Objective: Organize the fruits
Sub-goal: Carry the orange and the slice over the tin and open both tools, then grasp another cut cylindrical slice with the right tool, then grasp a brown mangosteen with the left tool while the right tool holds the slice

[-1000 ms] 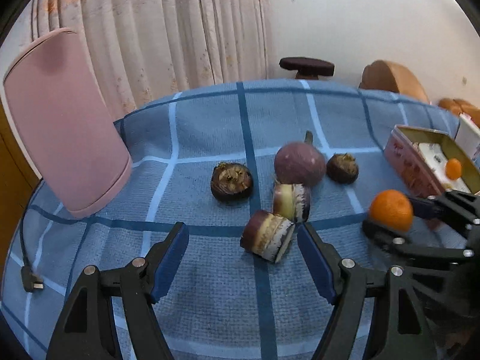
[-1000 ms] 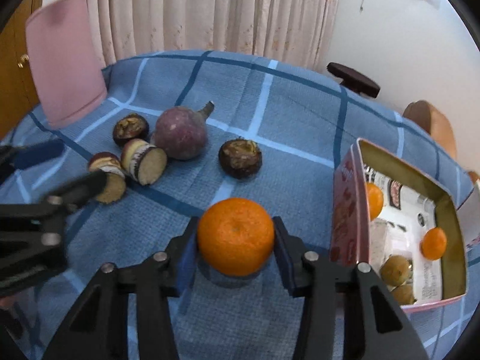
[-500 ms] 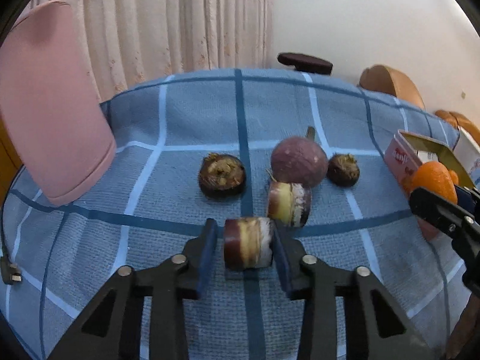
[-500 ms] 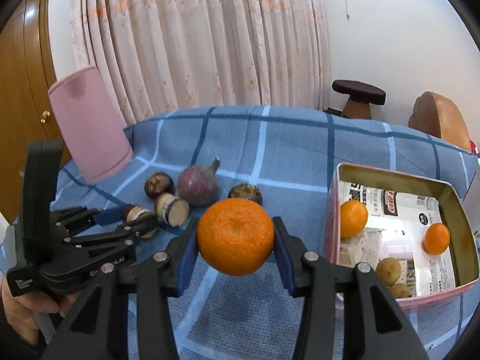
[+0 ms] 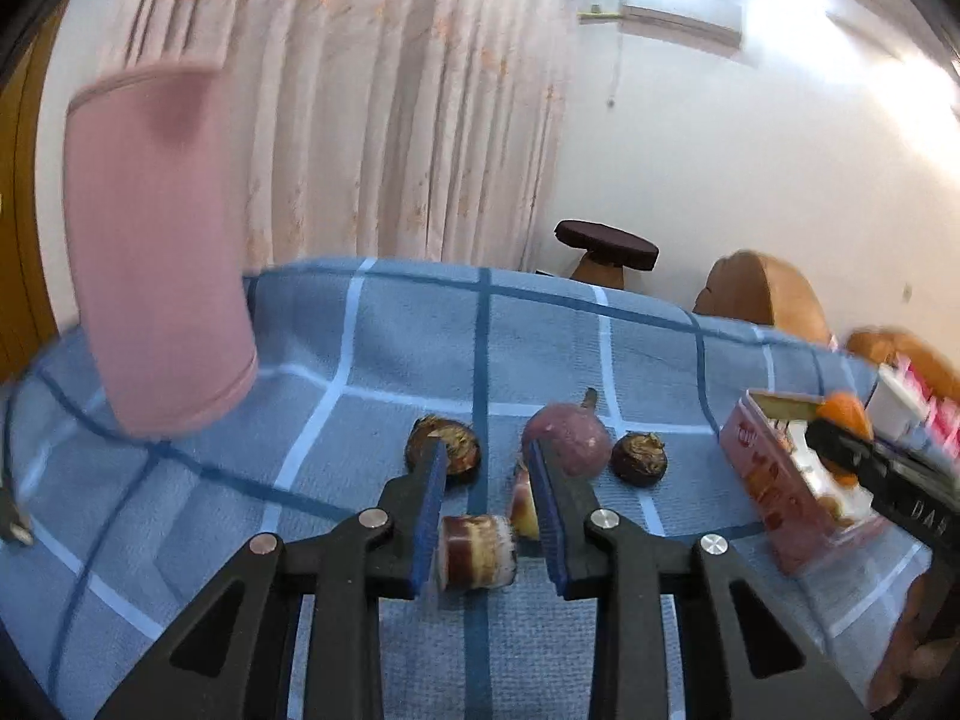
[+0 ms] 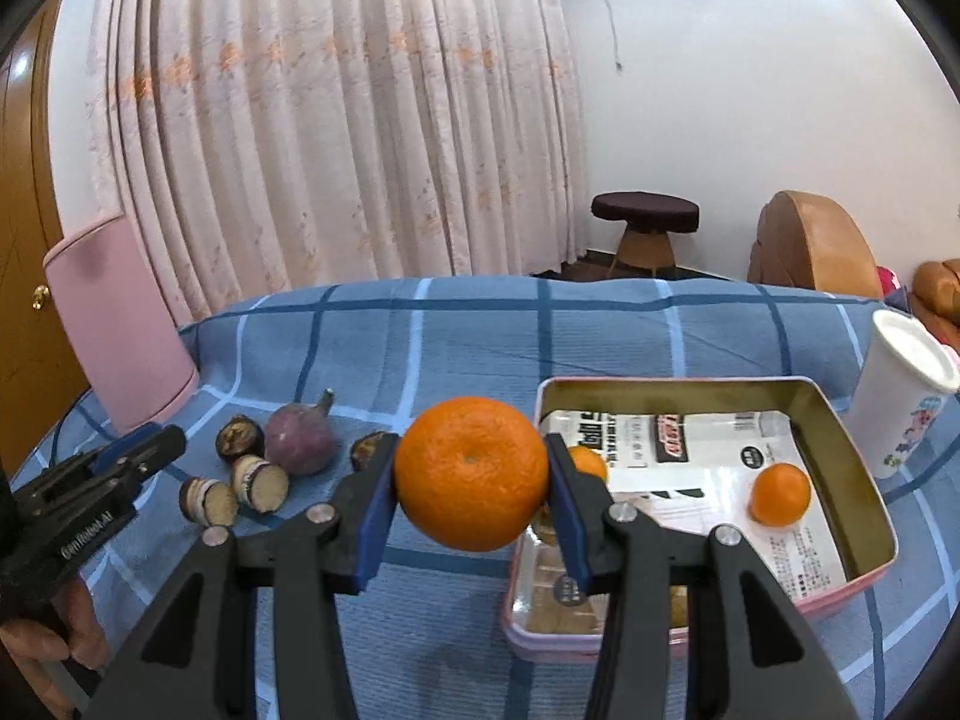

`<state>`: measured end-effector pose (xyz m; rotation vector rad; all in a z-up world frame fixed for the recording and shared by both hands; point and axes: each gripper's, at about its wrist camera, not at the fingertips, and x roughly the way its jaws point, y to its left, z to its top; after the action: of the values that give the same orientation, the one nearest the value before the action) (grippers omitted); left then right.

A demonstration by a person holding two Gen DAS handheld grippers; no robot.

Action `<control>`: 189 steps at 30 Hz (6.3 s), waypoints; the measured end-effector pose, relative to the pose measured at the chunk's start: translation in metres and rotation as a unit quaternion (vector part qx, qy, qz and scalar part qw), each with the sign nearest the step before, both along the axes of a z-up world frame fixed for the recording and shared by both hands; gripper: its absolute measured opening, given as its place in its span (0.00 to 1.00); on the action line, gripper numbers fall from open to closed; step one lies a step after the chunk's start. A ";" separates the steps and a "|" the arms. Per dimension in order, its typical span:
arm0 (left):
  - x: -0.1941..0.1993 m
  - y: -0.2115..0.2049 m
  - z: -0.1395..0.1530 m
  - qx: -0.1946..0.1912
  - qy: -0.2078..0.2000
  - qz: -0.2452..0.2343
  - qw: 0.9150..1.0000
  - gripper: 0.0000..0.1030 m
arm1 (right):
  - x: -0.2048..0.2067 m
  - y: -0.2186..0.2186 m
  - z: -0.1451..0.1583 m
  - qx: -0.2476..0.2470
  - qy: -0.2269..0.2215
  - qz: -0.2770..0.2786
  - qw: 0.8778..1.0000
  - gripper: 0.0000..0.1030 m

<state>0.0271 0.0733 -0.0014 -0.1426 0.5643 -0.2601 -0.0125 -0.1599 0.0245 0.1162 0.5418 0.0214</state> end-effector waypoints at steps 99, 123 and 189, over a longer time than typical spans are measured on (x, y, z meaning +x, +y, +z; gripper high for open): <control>-0.018 -0.193 0.010 0.138 -0.058 -0.047 0.988 0.73 | -0.029 -0.125 -0.011 0.004 -0.072 -0.157 0.985 0.90; 0.036 -0.008 0.002 0.080 0.020 0.115 0.990 0.73 | -0.007 0.021 -0.015 -0.035 -0.036 -0.038 0.998 0.76; 0.113 0.021 -0.027 -0.002 0.178 0.071 0.981 0.60 | 0.004 0.037 -0.012 0.041 0.000 0.023 0.999 0.37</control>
<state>0.1397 0.0945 -0.0287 -0.2349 0.9050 -0.0950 -0.0082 -0.1232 0.0124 0.1843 0.5429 0.0897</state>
